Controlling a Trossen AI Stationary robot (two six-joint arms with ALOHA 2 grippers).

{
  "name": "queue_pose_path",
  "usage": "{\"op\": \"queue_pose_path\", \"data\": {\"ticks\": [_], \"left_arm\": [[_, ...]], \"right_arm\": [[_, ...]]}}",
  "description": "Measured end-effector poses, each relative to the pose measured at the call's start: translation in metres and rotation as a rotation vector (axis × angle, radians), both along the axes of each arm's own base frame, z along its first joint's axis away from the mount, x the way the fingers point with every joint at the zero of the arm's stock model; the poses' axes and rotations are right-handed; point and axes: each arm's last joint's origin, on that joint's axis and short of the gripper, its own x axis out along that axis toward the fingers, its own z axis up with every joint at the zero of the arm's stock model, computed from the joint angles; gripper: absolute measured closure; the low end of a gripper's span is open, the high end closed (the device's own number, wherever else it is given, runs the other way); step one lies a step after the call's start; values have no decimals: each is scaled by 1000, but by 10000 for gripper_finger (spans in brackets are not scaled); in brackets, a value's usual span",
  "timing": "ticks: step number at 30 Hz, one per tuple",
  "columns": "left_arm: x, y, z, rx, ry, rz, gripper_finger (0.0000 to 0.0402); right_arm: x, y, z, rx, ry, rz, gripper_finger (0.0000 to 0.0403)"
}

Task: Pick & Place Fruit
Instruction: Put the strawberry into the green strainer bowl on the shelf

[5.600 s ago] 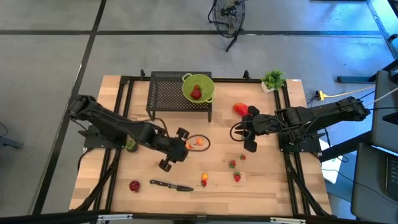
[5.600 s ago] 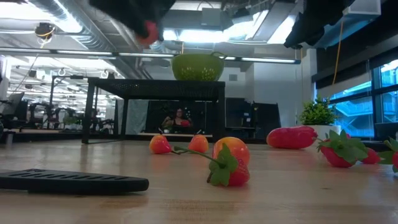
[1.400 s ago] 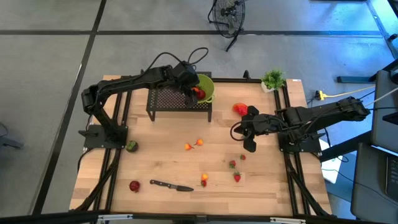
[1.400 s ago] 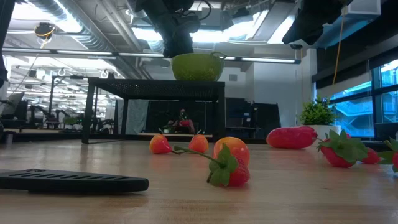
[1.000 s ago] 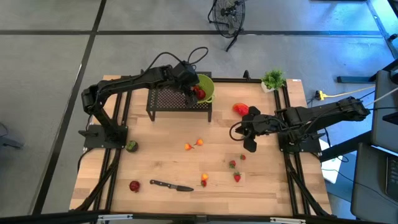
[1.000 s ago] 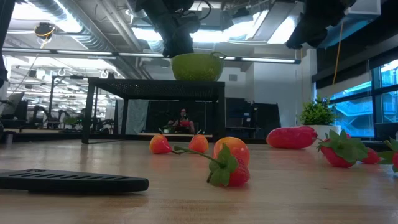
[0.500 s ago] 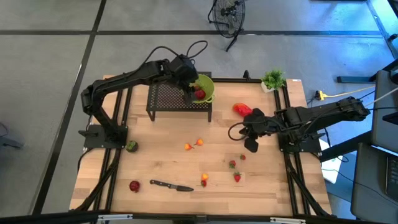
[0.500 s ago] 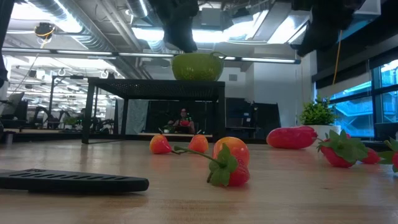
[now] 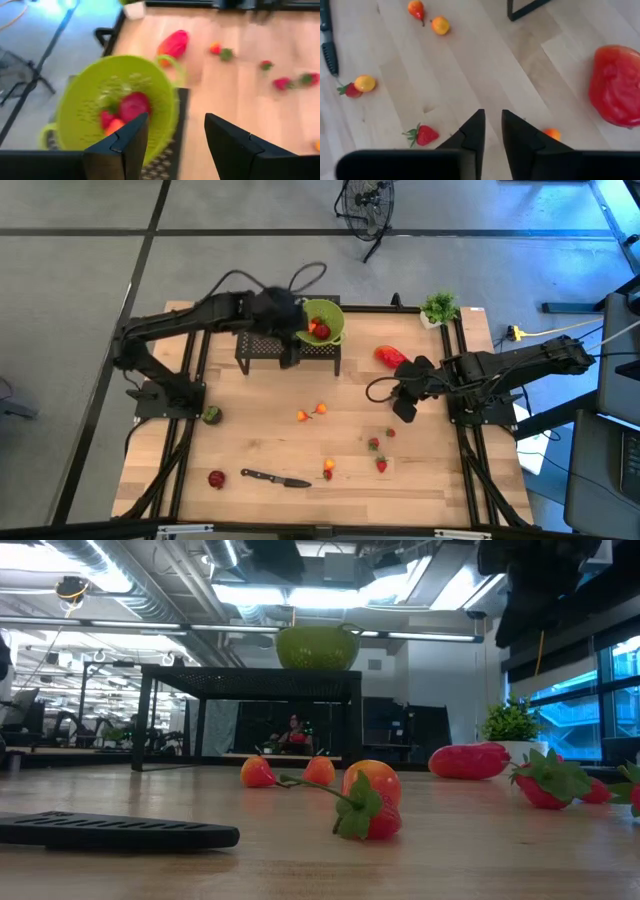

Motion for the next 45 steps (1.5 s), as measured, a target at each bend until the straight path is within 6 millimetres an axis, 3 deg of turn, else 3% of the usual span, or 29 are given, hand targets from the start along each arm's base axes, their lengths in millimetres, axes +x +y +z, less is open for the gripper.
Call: {"op": "queue_pose_path", "data": {"ticks": [9, 19, 29, 40, 45], "left_arm": [[-10, -38, -31, 36, 38, -26, 212], [-29, -66, -60, -27, -79, -57, 213], [-46, -96, -100, -71, -124, -59, 213], [-52, -124, -129, -121, -164, -89, 213], [-54, -135, -137, -145, -203, -111, 213]], "right_arm": [[-1, 1, 0, 13, 0, -34, 272], [-3, 0, -1, 34, 17, -67, 230], [8, 16, -18, 27, 103, -44, 225], [16, 37, -37, 28, 184, -44, 248], [17, 39, -45, 49, 229, -140, 245]]}}
